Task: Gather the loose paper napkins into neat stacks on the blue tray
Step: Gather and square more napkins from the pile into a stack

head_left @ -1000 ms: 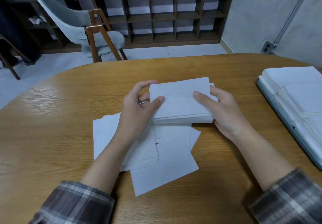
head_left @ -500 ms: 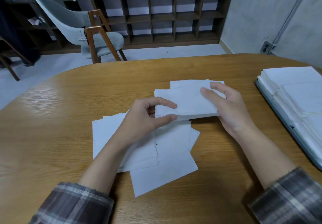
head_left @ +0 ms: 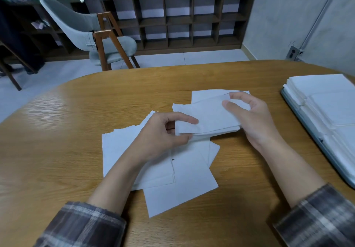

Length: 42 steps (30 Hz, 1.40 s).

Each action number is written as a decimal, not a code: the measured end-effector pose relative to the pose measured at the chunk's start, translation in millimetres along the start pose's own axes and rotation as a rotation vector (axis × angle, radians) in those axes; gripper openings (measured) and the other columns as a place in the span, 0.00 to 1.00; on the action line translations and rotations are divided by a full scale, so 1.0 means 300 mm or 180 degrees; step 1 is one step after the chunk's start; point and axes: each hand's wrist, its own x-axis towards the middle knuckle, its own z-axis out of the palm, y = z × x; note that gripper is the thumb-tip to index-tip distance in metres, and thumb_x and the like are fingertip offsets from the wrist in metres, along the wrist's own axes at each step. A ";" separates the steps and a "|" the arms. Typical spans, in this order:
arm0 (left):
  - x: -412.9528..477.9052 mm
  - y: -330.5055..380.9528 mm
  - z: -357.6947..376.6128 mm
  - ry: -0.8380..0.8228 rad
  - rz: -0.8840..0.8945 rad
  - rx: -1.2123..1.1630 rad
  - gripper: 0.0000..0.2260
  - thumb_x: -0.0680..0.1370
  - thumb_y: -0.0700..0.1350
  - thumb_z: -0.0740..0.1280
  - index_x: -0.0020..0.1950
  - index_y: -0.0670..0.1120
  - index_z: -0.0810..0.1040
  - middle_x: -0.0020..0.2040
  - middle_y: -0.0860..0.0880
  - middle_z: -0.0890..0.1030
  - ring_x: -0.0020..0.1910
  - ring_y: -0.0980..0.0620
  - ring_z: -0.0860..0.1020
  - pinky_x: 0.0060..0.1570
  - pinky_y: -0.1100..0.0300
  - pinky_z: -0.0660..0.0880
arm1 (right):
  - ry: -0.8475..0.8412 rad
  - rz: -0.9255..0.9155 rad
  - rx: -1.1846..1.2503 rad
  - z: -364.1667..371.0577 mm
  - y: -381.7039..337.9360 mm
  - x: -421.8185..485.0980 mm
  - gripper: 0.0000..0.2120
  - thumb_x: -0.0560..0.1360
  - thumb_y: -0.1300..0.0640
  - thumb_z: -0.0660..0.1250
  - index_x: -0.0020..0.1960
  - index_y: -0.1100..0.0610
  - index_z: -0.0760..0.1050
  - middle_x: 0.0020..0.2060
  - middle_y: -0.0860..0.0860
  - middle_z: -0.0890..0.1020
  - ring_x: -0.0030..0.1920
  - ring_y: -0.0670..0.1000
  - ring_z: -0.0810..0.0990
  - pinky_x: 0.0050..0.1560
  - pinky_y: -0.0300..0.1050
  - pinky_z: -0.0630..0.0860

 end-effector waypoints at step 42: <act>0.031 -0.040 0.004 0.1248 0.0320 -0.0890 0.09 0.82 0.34 0.69 0.49 0.46 0.86 0.45 0.59 0.85 0.34 0.45 0.65 0.35 0.62 0.63 | -0.0976 -0.0621 0.0275 0.041 -0.022 -0.056 0.27 0.71 0.50 0.81 0.68 0.38 0.79 0.69 0.43 0.79 0.74 0.52 0.73 0.75 0.66 0.70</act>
